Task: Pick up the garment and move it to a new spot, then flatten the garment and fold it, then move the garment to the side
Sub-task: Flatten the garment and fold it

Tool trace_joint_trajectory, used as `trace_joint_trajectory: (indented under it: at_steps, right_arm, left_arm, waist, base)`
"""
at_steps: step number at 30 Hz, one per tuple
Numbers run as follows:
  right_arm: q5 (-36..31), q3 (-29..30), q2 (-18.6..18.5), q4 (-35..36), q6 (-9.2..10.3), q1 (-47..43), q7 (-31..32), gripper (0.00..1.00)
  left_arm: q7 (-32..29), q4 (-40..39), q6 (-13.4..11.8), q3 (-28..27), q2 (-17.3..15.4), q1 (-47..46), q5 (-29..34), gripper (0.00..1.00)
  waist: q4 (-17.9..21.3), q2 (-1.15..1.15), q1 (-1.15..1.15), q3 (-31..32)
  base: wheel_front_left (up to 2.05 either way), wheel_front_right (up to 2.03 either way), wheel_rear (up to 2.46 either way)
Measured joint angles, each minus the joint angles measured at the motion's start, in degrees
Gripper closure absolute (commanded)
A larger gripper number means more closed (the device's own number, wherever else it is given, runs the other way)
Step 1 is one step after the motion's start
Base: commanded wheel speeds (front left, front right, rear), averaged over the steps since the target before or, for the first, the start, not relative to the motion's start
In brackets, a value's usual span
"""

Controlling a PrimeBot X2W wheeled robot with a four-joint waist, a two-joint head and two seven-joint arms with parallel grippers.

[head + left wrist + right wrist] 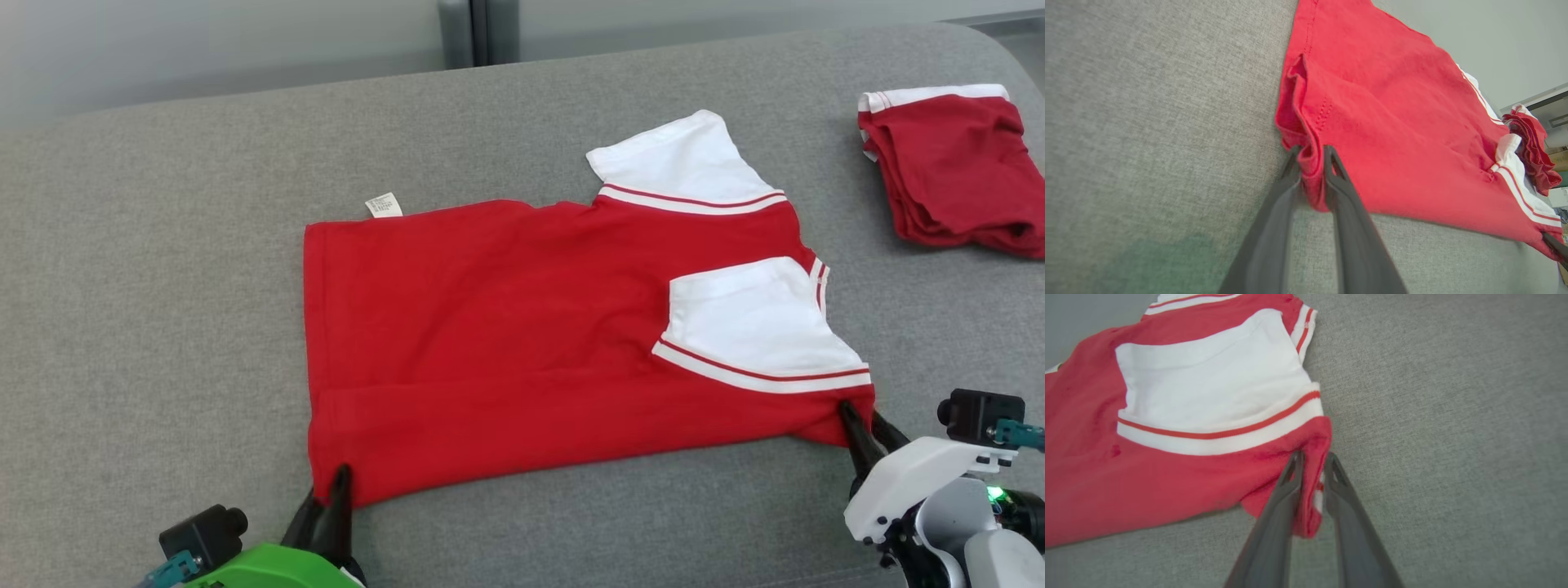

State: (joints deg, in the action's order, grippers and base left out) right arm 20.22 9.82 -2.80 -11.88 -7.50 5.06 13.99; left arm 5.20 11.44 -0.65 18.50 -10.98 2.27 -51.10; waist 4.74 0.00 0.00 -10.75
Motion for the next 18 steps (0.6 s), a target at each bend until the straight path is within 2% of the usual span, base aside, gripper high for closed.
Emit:
trace_joint_trajectory:
  at_steps: [3, 8, 14, 18]
  right_arm:
    - [-0.2, 0.3, 0.0, -0.7, 0.0, -0.5, -1.3, 0.0]
    - [-3.0, 1.9, 0.0, 0.1, 0.0, -0.5, -3.5, 0.0]
    - [-5.7, 1.4, -0.1, 2.2, 0.0, 3.3, -4.4, 0.0]
    - [-6.3, -1.1, -0.4, 3.0, 0.0, 7.0, -4.0, 0.0]
  left_arm:
    - [0.2, -0.3, -0.4, -0.2, -0.7, 0.0, 0.3, 0.0]
    - [-0.2, -1.8, -1.0, -0.5, -4.8, -2.2, 3.6, 0.0]
    - [-3.5, -3.2, -1.0, -0.1, -10.0, -10.5, 7.9, 0.0]
    - [-7.8, -1.7, 0.2, 1.4, -13.4, -18.7, 11.1, 0.0]
  waist:
    - [0.2, 0.0, 0.0, -0.1]
    - [0.6, 0.0, 0.0, 0.0]
    - [1.1, 0.0, 0.0, -0.9]
    - [1.6, 0.0, 0.0, -2.4]
  base:
    - [0.0, 0.0, 0.0]
    - [0.0, 0.0, 0.0]
    - [0.0, 0.0, 0.0]
    - [0.0, 0.0, 0.0]
